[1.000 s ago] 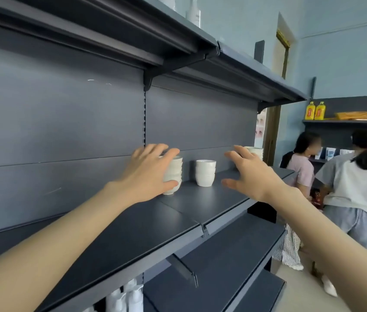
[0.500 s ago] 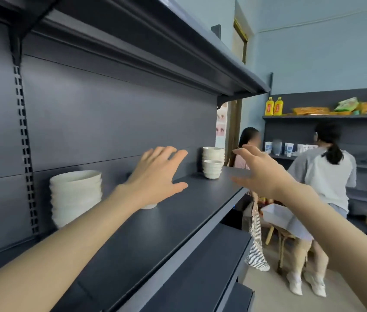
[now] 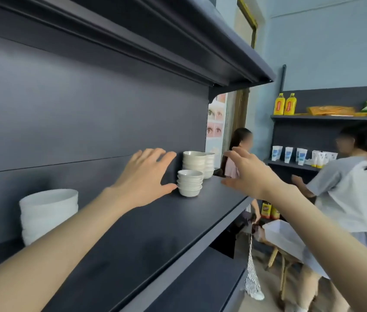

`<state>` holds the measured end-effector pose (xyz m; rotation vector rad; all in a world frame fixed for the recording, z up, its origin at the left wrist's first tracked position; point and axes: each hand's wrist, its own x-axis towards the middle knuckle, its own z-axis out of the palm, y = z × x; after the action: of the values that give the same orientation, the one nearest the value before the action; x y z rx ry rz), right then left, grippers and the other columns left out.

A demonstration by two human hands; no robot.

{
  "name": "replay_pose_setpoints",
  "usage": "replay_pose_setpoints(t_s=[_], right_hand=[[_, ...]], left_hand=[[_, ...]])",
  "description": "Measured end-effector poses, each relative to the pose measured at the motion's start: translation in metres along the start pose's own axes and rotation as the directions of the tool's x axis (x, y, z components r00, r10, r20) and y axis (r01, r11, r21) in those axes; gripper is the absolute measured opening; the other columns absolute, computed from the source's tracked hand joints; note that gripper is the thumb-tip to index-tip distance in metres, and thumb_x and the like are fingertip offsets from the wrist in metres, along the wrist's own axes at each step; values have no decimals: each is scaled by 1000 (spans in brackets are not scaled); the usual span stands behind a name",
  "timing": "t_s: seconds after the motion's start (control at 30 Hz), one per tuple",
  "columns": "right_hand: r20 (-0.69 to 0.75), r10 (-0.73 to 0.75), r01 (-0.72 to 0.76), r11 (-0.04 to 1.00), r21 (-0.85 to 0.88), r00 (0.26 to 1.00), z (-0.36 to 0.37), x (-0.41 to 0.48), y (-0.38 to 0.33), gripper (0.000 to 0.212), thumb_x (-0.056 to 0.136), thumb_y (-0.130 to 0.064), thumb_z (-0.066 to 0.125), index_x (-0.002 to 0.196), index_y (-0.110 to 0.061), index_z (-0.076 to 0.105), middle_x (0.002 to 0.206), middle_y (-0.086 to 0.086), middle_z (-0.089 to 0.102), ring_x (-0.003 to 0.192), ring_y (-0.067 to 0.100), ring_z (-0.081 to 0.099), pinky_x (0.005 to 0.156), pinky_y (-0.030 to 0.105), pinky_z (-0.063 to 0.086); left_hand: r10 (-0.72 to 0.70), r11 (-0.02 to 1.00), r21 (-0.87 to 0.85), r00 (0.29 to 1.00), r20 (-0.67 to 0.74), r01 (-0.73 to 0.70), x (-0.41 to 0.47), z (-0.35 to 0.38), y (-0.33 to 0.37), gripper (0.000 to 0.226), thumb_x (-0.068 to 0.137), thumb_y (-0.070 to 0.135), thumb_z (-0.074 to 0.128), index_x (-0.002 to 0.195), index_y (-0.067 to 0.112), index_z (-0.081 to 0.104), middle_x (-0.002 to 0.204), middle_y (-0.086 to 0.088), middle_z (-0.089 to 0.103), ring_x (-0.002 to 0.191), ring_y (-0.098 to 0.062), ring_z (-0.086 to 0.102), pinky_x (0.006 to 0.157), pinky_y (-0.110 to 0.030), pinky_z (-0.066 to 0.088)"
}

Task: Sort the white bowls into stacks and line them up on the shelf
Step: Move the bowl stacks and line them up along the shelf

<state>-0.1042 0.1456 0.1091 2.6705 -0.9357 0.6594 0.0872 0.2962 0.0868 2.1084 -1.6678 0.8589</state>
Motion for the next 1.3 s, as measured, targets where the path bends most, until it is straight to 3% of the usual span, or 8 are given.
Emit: replay_pose_setpoints(t_s=[0.17, 0.23, 0.4, 0.67, 0.8, 0.9, 1.17, 1.3], right_hand=[[1, -44, 44, 988, 149, 999, 56, 70, 47, 70, 88, -39, 63, 146, -20, 29, 149, 6, 32, 131, 32, 37, 97, 42, 39], [-16, -72, 73, 987, 140, 997, 81, 97, 64, 71, 87, -40, 64, 147, -20, 30, 149, 5, 33, 129, 32, 39, 98, 40, 38], [-24, -81, 83, 990, 112, 996, 129, 168, 103, 68, 89, -43, 61, 146, -22, 30, 150, 0, 34, 122, 31, 46, 79, 31, 34], [-29, -112, 116, 965, 237, 993, 180, 268, 174, 69, 91, -42, 59, 148, -22, 26, 153, -3, 30, 131, 23, 42, 78, 25, 27], [-13, -177, 161, 862, 481, 984, 224, 318, 207, 74, 84, -38, 68, 145, -15, 33, 146, 6, 40, 130, 24, 42, 98, 30, 37], [-5, -255, 217, 814, 539, 967, 256, 346, 227, 73, 85, -36, 68, 145, -15, 34, 144, 7, 42, 128, 24, 42, 94, 26, 33], [-19, -449, 315, 596, 738, 893, 300, 406, 262, 77, 84, -42, 69, 146, -18, 31, 146, 6, 43, 132, 26, 42, 106, 40, 37], [-18, -511, 309, 493, 813, 860, 318, 420, 261, 82, 83, -42, 70, 148, -17, 27, 148, 7, 39, 133, 24, 41, 99, 29, 35]], left_hand=[[-75, 996, 57, 997, 21, 73, 54, 55, -6, 68, 89, 54, 53, 145, 25, 27, 146, 4, 35, 137, -18, 28, 112, -33, 19], [-90, 993, 73, 995, 30, 88, 74, 82, -7, 68, 89, 54, 53, 145, 24, 29, 146, 4, 37, 137, -18, 28, 112, -34, 19], [-112, 992, 65, 993, 39, 109, 134, 146, -10, 71, 88, 55, 54, 146, 24, 28, 146, 4, 38, 136, -19, 30, 111, -33, 21], [-156, 987, 44, 987, 34, 154, 234, 217, -5, 70, 85, 60, 53, 143, 24, 33, 140, 4, 43, 132, -18, 35, 105, -32, 26], [-224, 973, 63, 974, 25, 223, 262, 249, 4, 69, 84, 62, 54, 140, 25, 37, 135, 5, 47, 127, -18, 40, 102, -31, 30], [-320, 945, 74, 947, 28, 317, 276, 272, 16, 70, 83, 62, 55, 140, 25, 37, 137, 5, 47, 128, -18, 39, 103, -32, 31], [-569, 822, -43, 822, -8, 568, 303, 313, 68, 72, 83, 56, 60, 143, 26, 34, 141, 9, 42, 130, -12, 35, 102, -29, 34], [-643, 764, -136, 763, -71, 631, 316, 325, 84, 73, 82, 51, 66, 142, 21, 37, 141, 7, 44, 130, -12, 40, 103, -24, 32]])
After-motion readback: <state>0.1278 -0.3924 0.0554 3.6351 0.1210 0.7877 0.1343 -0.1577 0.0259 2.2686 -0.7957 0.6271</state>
